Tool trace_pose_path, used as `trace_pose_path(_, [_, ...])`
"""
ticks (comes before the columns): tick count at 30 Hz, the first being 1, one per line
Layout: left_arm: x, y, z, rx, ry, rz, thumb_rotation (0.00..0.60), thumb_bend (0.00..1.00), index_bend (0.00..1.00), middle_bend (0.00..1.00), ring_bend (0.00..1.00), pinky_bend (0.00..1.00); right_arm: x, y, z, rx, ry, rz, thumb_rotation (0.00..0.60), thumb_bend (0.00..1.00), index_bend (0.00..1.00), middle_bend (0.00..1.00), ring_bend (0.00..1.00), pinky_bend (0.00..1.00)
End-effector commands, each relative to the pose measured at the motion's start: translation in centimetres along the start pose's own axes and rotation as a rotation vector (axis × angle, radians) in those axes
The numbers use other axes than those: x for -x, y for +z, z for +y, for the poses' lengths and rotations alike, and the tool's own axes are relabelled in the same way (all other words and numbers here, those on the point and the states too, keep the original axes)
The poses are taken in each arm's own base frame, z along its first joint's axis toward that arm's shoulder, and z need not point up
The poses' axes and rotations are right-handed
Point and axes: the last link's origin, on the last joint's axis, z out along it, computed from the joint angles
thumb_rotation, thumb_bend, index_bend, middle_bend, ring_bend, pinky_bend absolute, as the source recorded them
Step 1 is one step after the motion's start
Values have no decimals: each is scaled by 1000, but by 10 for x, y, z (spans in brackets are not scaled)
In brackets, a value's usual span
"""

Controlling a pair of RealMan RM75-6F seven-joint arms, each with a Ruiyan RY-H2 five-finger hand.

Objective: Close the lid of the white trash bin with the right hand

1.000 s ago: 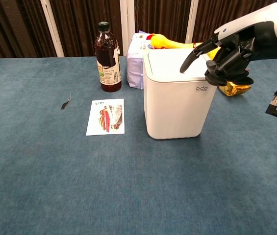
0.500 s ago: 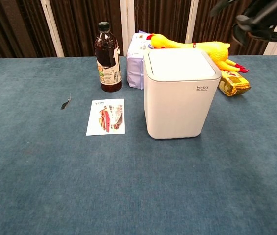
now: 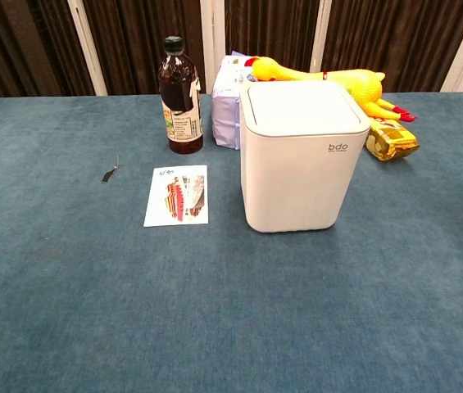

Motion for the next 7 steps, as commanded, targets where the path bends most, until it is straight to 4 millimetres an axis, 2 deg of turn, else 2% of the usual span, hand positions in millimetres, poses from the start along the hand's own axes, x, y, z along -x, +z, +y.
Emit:
trace_pose_path(1, [2, -1, 0, -1, 15, 6, 600, 0, 0, 0, 0, 0, 21, -40, 41, 29, -55, 65, 600, 345, 0, 0, 0, 0])
trace_pose_path(5, [2, -1, -1, -14, 32, 13, 600, 0, 0, 0, 0, 0, 24, -58, 64, 69, -99, 101, 600, 345, 0, 0, 0, 0])
trace_pose_path(7, [3, -1, -2, -20, 34, 14, 600, 0, 0, 0, 0, 0, 26, -63, 69, 88, -104, 100, 600, 346, 0, 0, 0, 0])
